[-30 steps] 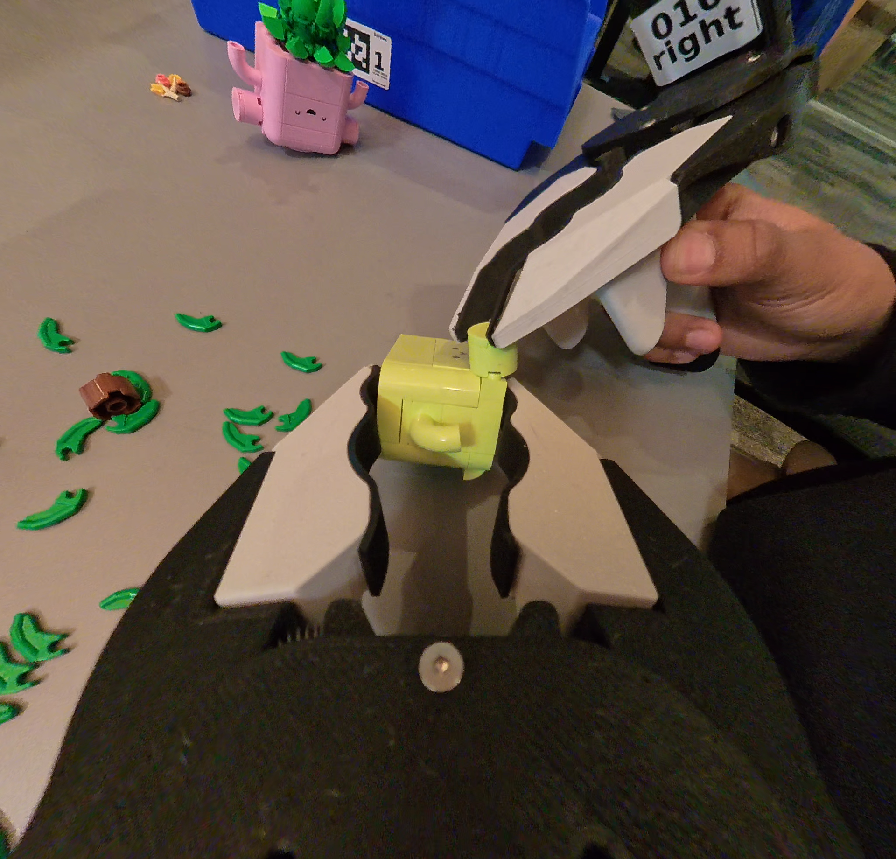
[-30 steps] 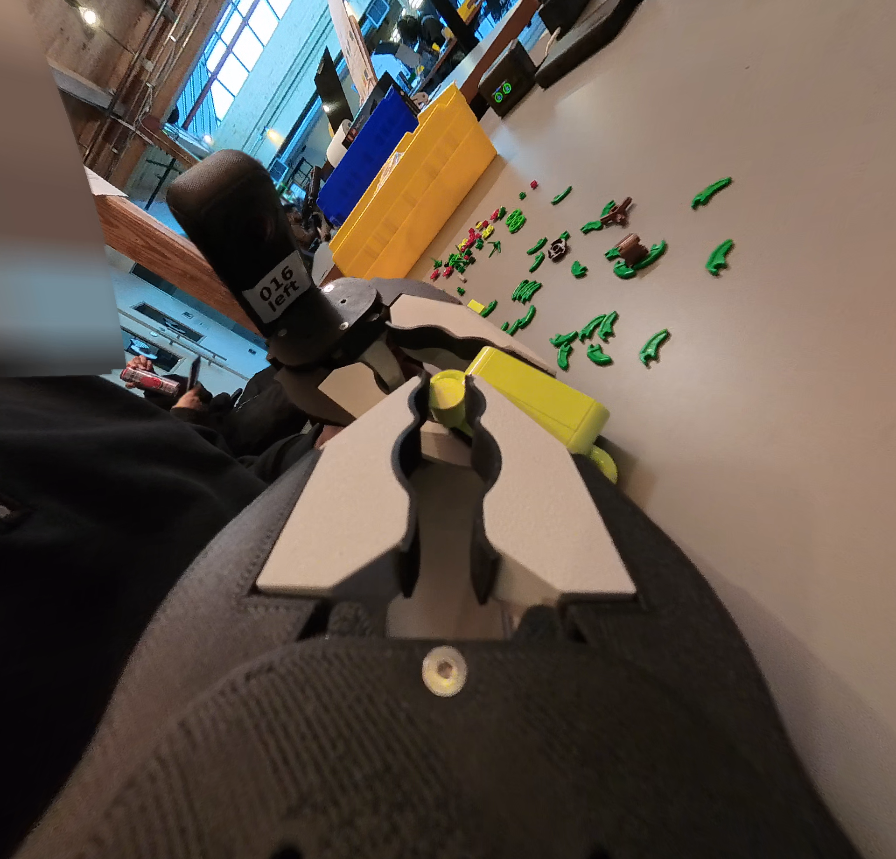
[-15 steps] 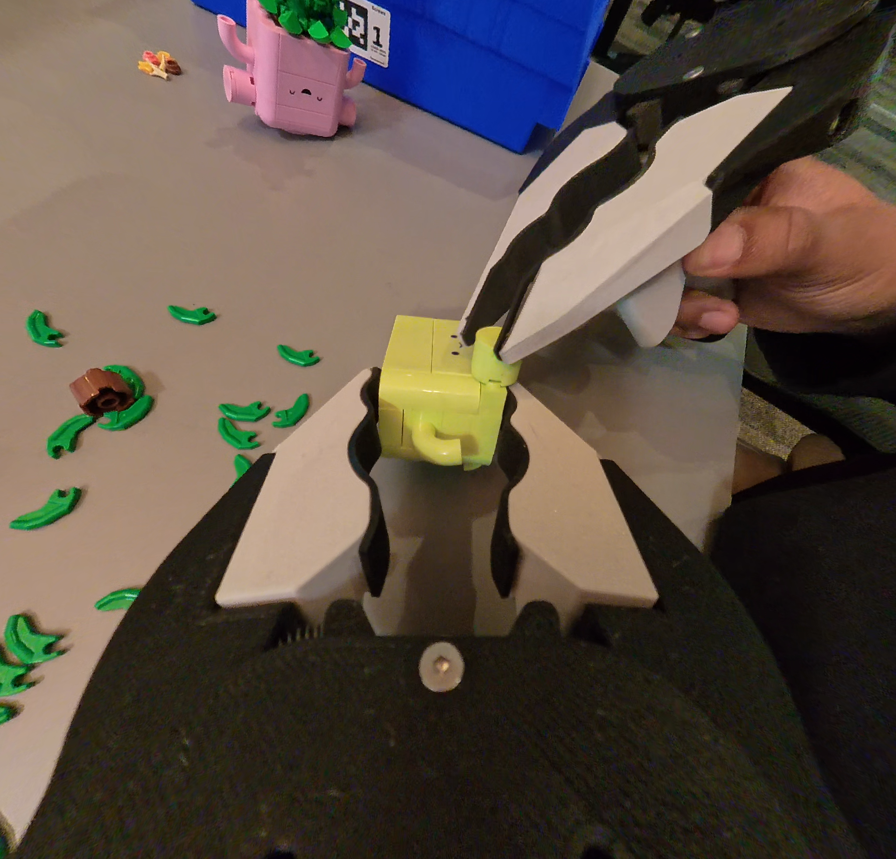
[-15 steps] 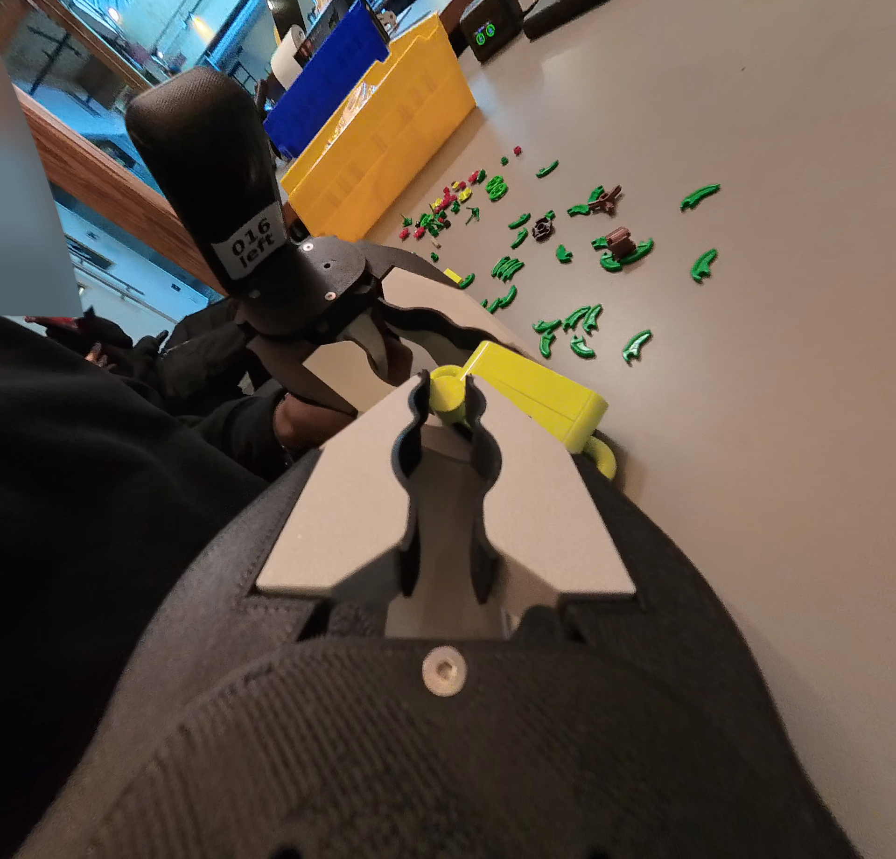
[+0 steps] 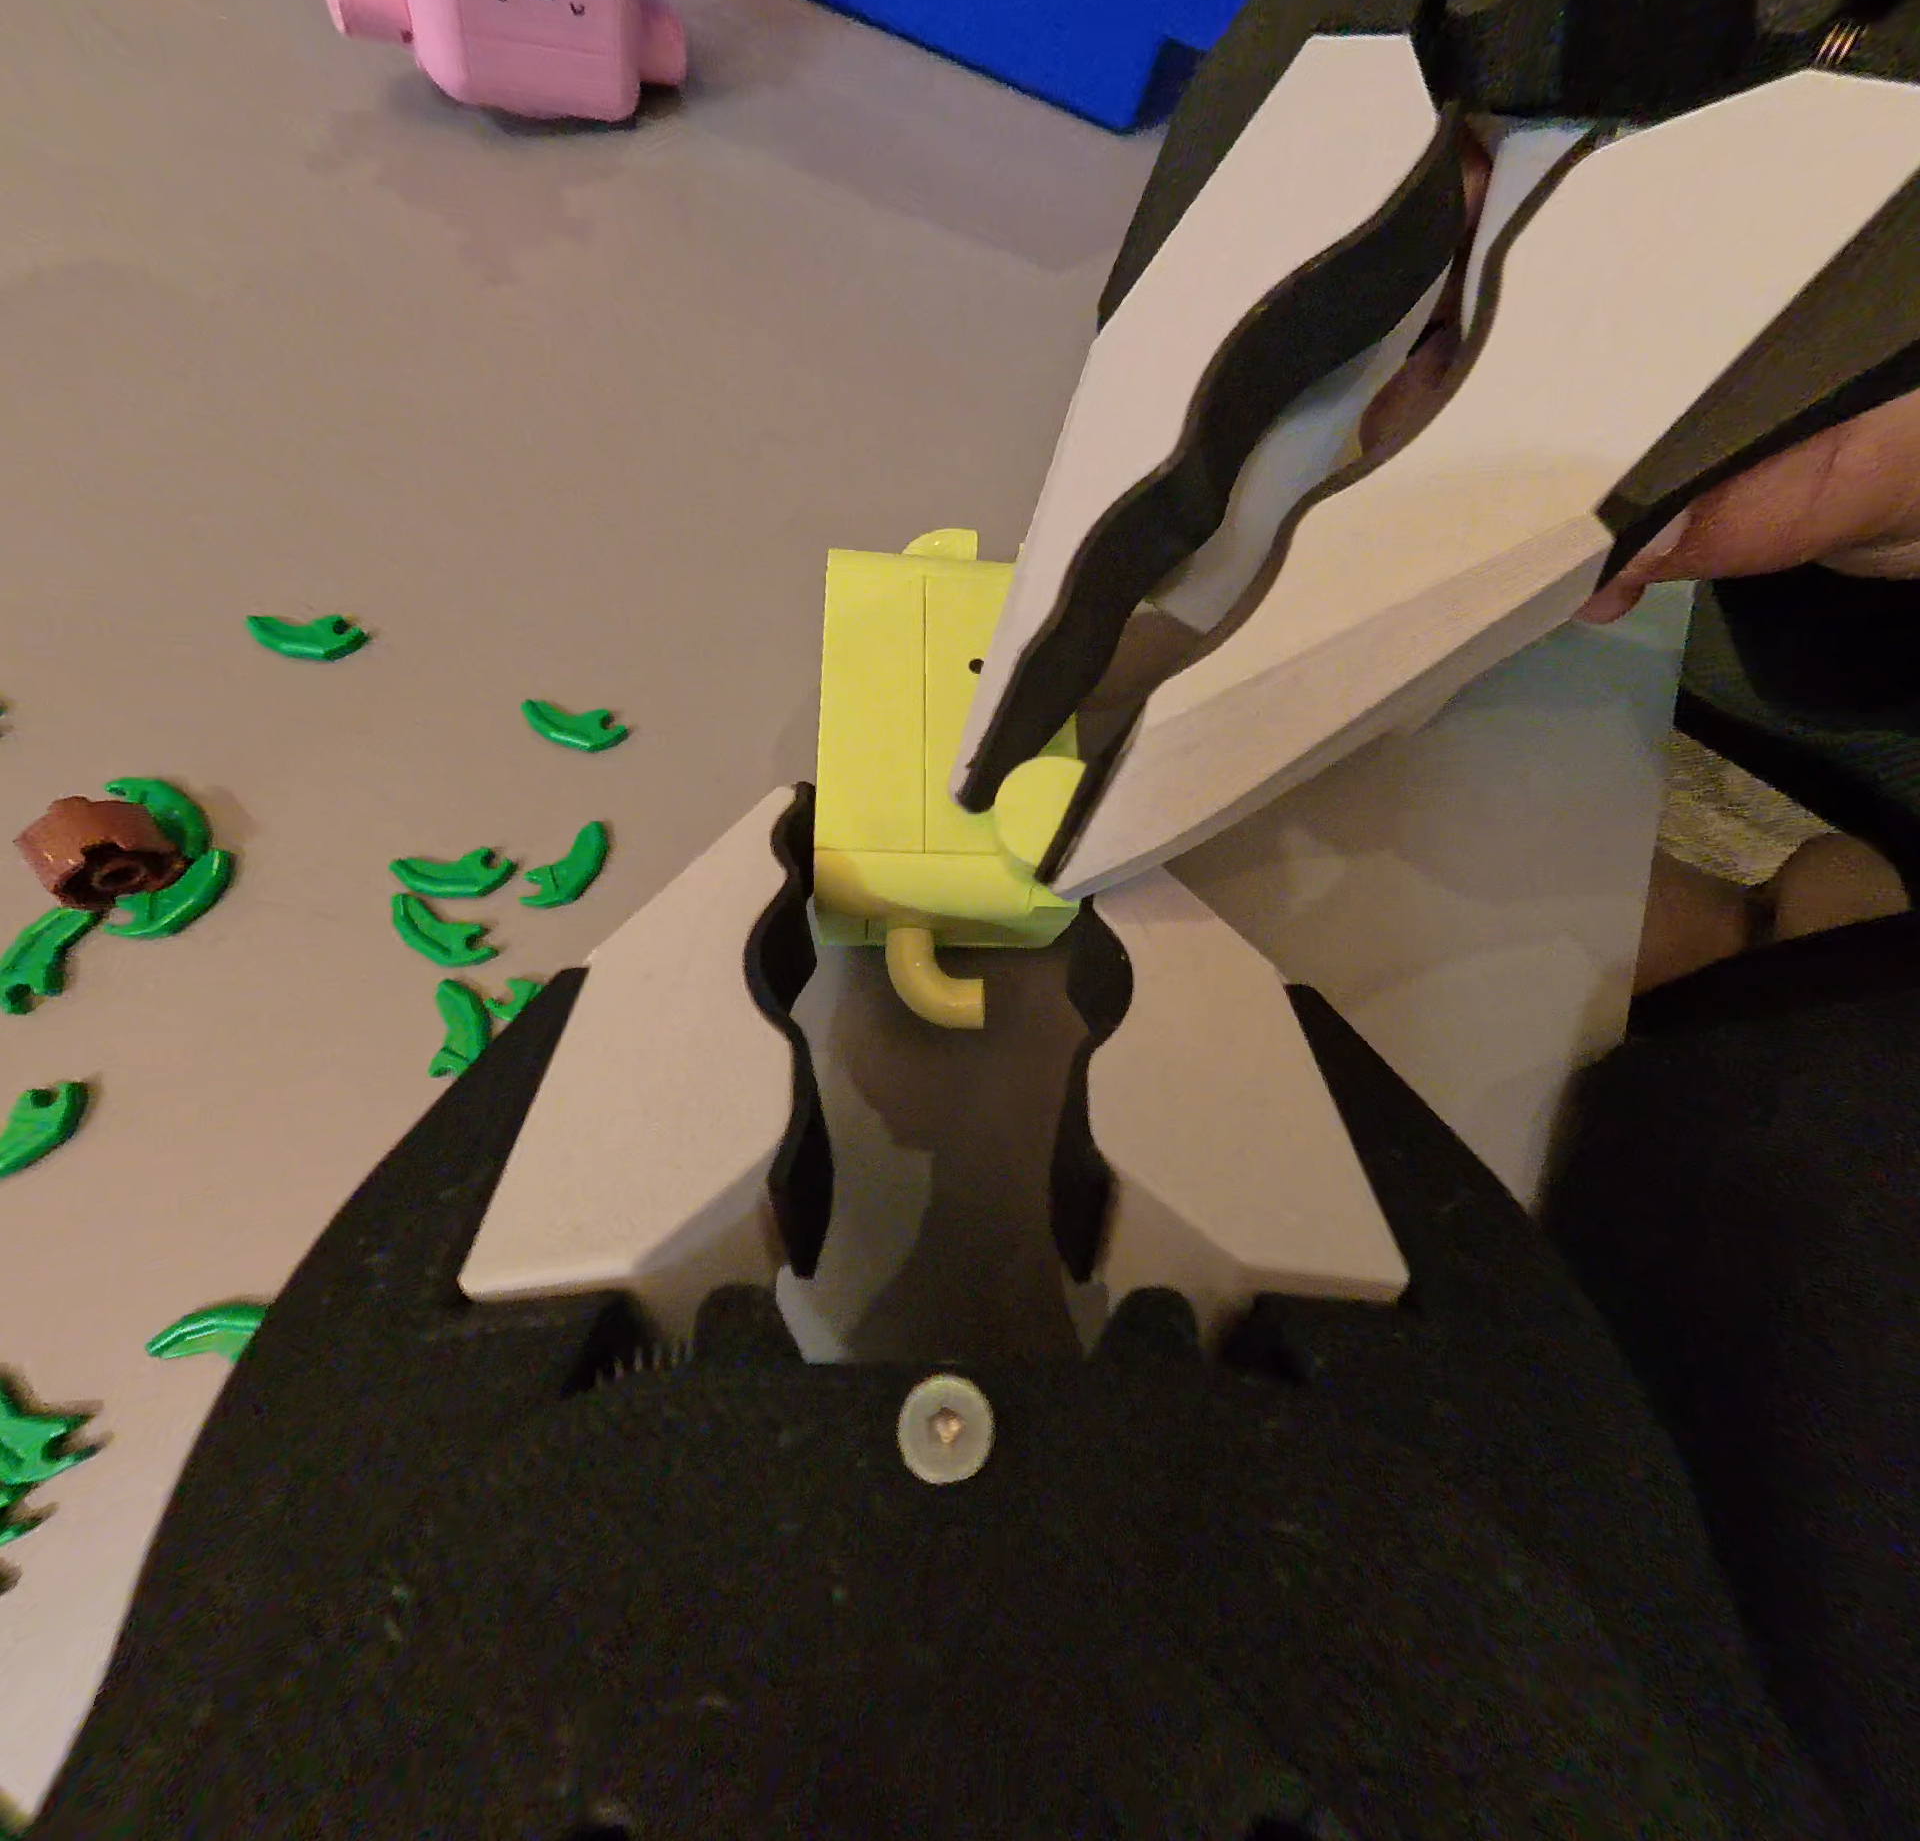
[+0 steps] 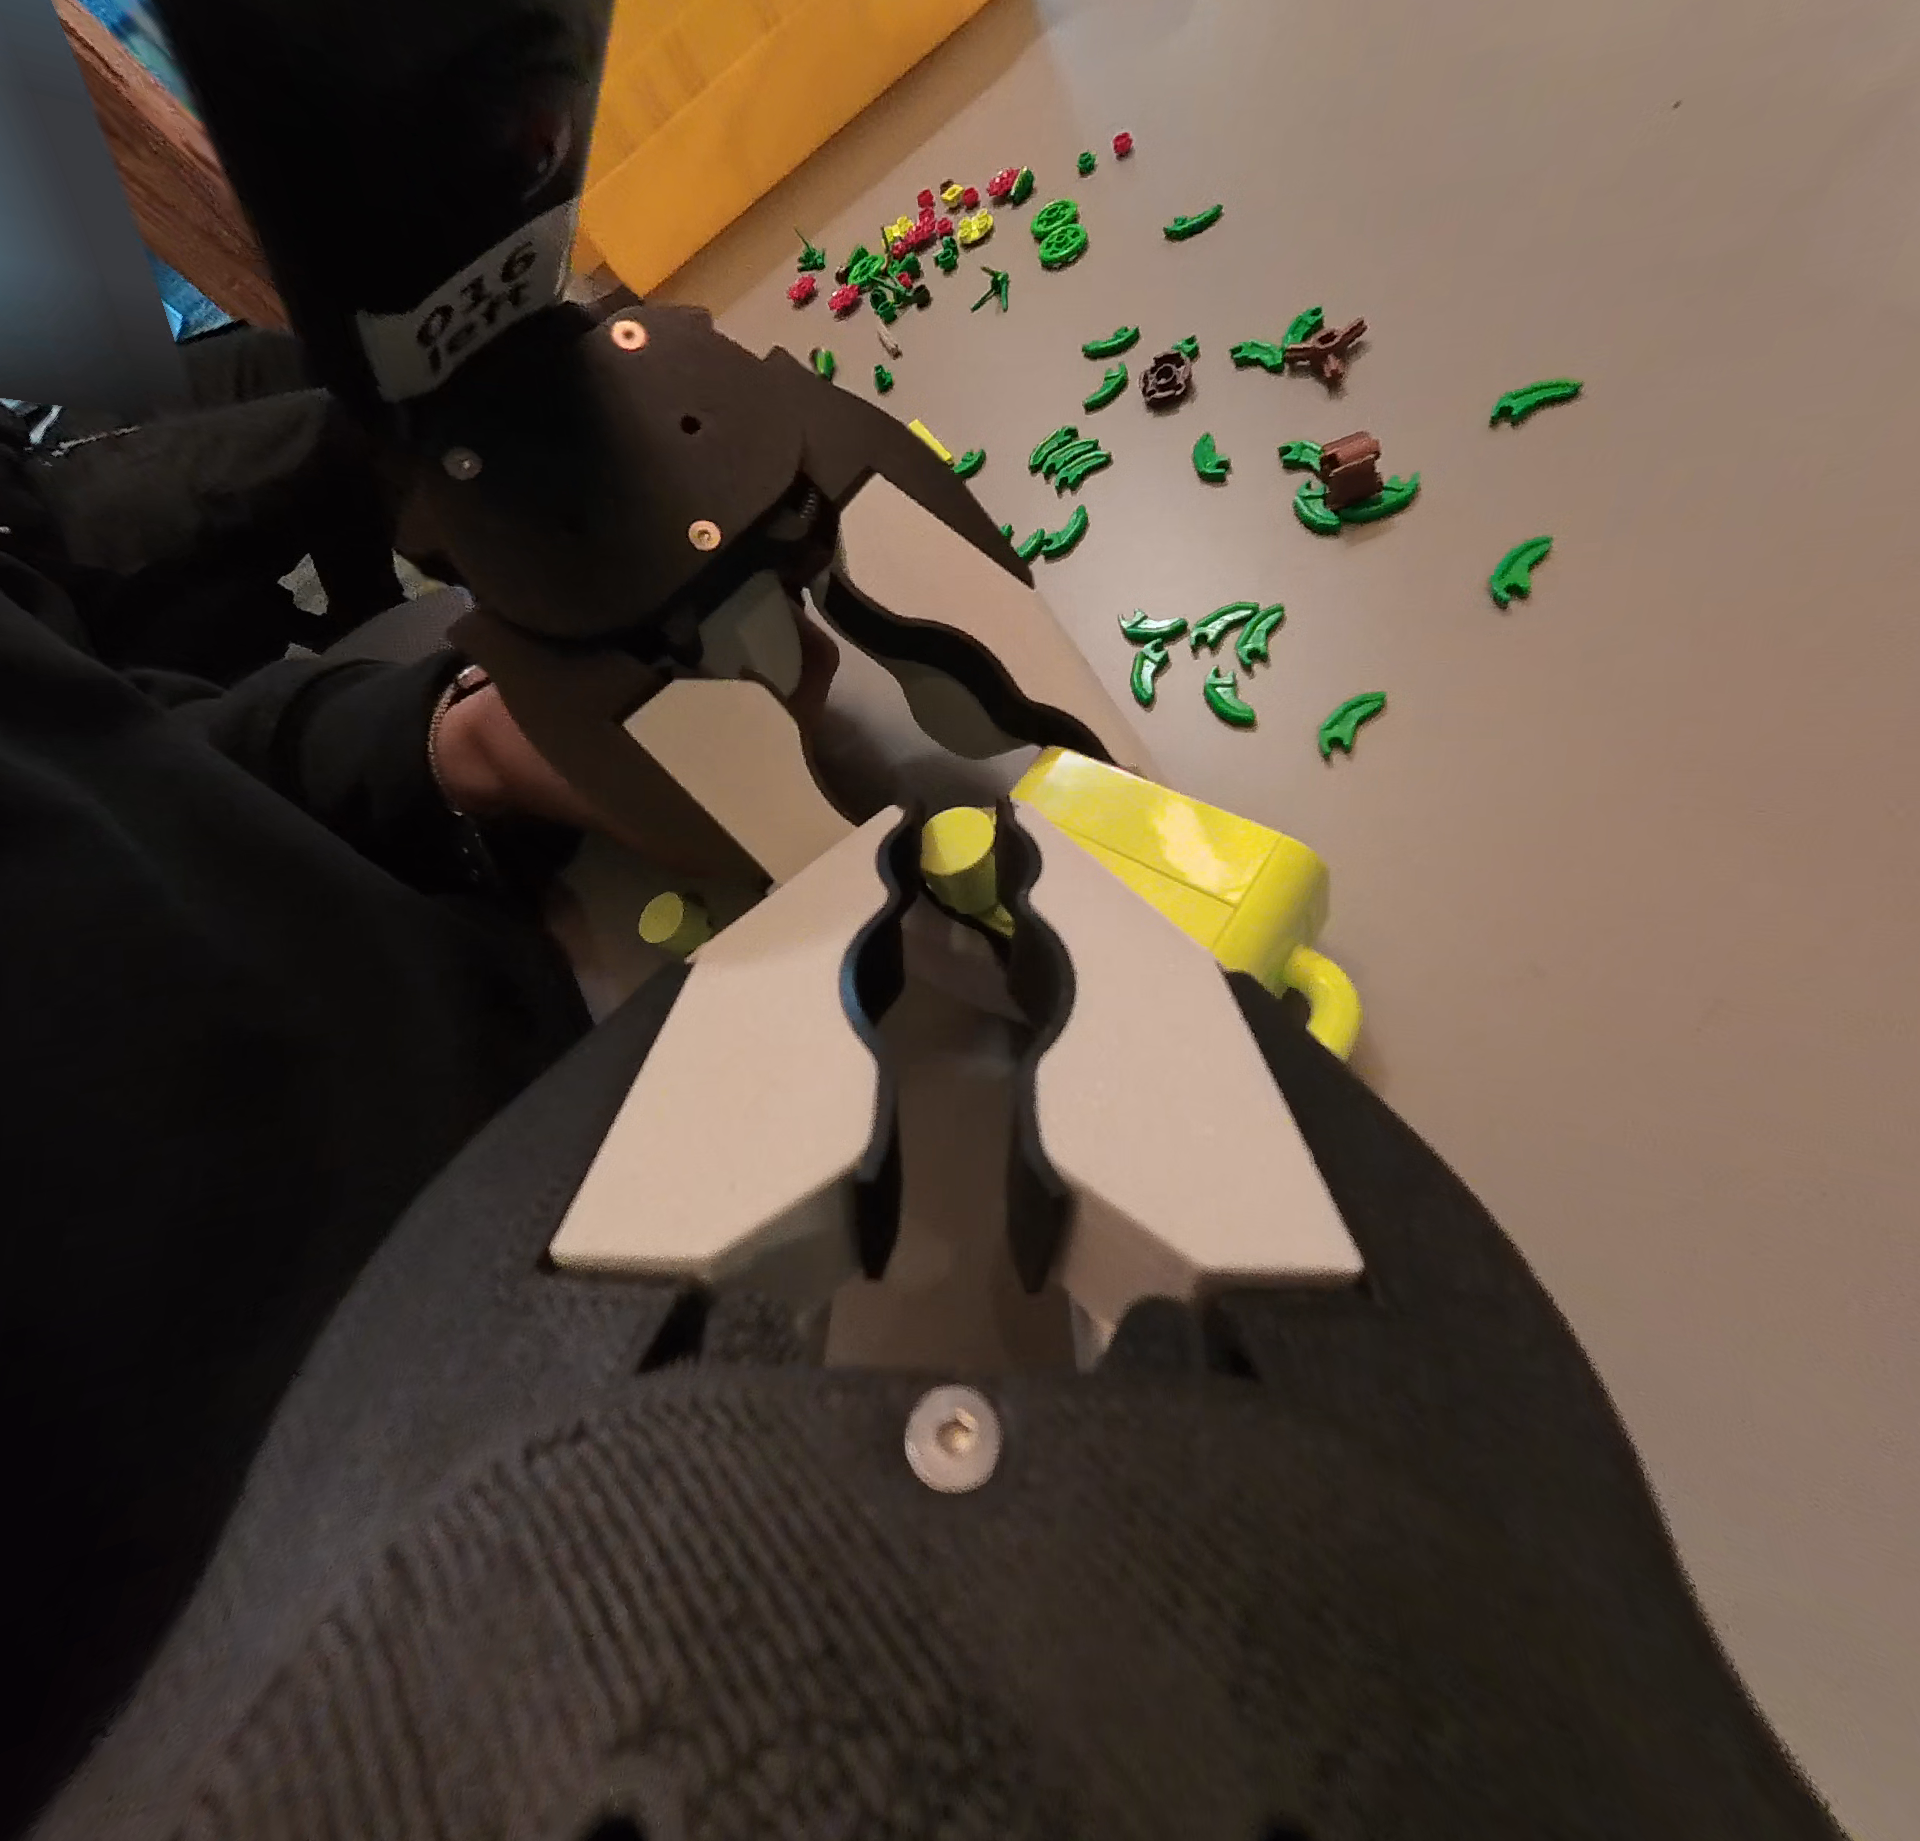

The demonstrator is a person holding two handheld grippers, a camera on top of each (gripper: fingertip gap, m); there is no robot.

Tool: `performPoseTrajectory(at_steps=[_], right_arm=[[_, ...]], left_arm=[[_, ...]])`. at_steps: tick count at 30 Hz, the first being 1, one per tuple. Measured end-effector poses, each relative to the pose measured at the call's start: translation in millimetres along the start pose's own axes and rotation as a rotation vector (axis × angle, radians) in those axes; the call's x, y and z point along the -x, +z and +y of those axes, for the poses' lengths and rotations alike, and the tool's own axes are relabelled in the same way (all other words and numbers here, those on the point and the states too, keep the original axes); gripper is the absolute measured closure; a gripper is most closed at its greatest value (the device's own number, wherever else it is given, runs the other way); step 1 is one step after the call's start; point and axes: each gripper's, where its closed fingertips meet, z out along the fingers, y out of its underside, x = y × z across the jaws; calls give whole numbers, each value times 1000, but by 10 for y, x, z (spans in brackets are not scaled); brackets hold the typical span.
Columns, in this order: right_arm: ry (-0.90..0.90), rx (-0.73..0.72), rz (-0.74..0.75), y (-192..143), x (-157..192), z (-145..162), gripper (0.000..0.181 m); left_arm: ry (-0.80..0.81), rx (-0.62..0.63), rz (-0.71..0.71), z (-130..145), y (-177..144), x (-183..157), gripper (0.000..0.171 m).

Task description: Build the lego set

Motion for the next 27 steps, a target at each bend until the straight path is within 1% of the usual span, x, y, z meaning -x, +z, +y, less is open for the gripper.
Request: performPoseTrajectory(at_steps=[6, 8, 14, 16, 19, 20, 22, 25, 27], right_arm=[[-53, -19, -8, -6, 0, 1, 168], [-40, -30, -12, -5, 1, -3, 168], [34, -25, -55, -51, 30, -8, 167], [40, -15, -66, -78, 45, -18, 167], [29, 9, -41, -143, 27, -23, 166], [25, 19, -32, -169, 23, -21, 169], [19, 38, -15, -223, 24, -10, 181], [20, 72, 28, -283, 7, 42, 181], [25, 94, 56, -305, -9, 97, 175]], left_arm=[[-26, 3, 39, 4, 5, -18, 127], [-33, 3, 49, 4, 4, -23, 126], [-89, -43, 130, -32, -62, -70, 117], [-94, -52, 151, -42, -74, -89, 117], [-97, -65, 156, -52, -93, -93, 117], [-100, -69, 159, -55, -99, -93, 117], [-97, -96, 163, -84, -132, -98, 115], [-87, -150, 162, -128, -207, -102, 114], [-102, -157, 170, -130, -225, -90, 116]])
